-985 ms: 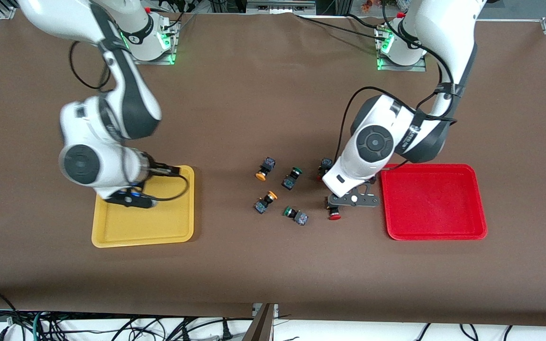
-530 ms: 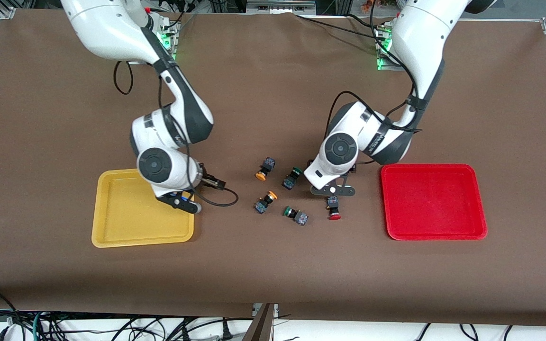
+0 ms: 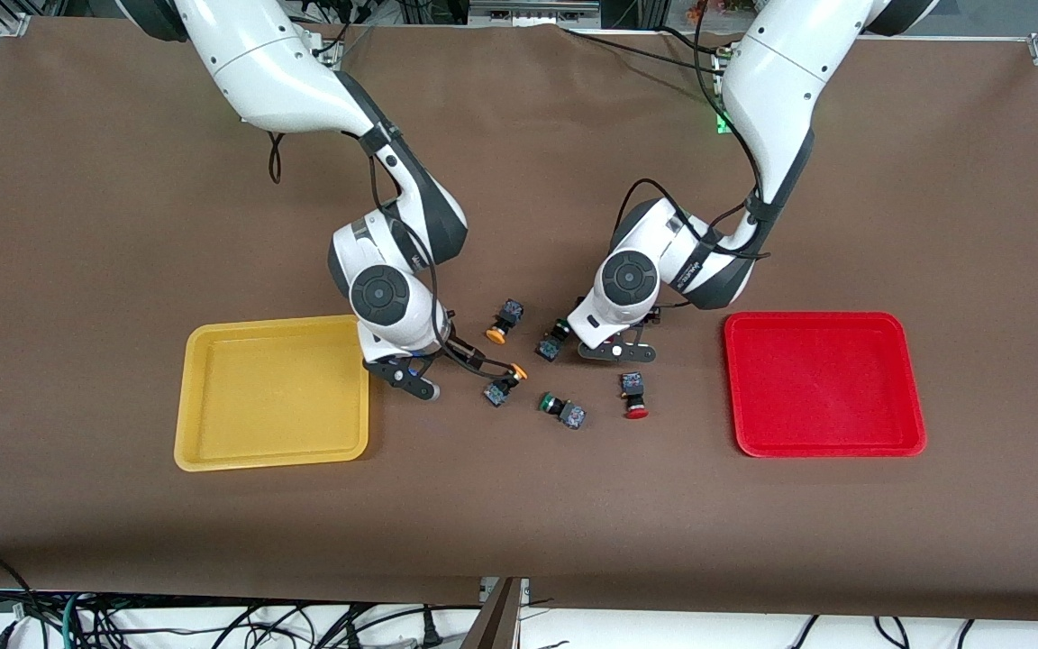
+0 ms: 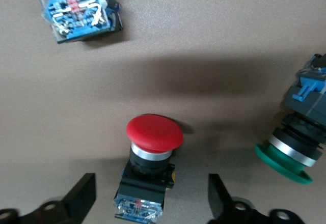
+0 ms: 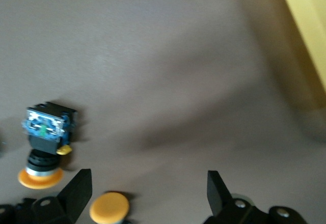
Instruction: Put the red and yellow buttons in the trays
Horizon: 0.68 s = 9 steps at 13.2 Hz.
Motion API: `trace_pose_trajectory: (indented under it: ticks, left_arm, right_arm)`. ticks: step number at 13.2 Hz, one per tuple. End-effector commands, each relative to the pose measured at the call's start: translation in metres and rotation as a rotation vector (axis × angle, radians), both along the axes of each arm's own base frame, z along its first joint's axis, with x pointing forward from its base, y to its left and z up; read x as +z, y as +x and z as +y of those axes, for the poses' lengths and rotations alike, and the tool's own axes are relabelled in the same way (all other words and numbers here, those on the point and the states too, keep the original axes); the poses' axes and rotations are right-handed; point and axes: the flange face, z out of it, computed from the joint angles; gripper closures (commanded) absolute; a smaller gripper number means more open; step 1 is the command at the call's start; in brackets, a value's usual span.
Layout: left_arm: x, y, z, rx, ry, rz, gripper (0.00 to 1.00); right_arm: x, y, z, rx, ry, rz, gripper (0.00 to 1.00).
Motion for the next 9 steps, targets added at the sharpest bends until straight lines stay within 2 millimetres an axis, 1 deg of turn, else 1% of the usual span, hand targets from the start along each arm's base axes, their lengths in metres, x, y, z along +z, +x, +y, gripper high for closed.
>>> trace_pose_trajectory:
  ticks: [1, 2, 3, 5, 6, 7, 8, 9]
  left_arm:
    - [0.002, 0.000, -0.004, 0.000, 0.004, -0.017, 0.57]
    - [0.003, 0.001, -0.003, -0.007, 0.003, -0.017, 0.75]
    - [0.007, 0.003, 0.001, -0.010, 0.003, -0.018, 0.82]
    - [0.017, 0.009, 0.008, -0.051, -0.004, -0.022, 0.86]
    - [0.024, 0.016, 0.016, -0.065, -0.005, -0.018, 0.86]
    - [0.041, 0.024, 0.031, -0.093, -0.004, -0.003, 0.86]
    - [0.061, 0.036, 0.050, -0.134, -0.010, 0.008, 0.86]
    - [0.079, 0.050, 0.074, -0.174, -0.019, 0.026, 0.85]
  right_arm:
    - [0.007, 0.011, 0.009, -0.065, 0.057, -0.092, 0.00]
    - [0.001, 0.013, 0.014, -0.099, 0.081, -0.132, 0.00]
    - [-0.002, 0.011, 0.024, -0.127, 0.104, -0.163, 0.00]
    - [-0.003, 0.017, 0.030, -0.188, 0.127, -0.182, 0.00]
    - [-0.004, 0.017, 0.040, -0.192, 0.135, -0.188, 0.00]
    - [-0.015, 0.016, 0.049, -0.186, 0.131, -0.190, 0.00]
    - [-0.021, 0.018, 0.055, -0.180, 0.133, -0.197, 0.00]
    - [-0.029, 0.020, 0.058, -0.178, 0.132, -0.197, 0.00]
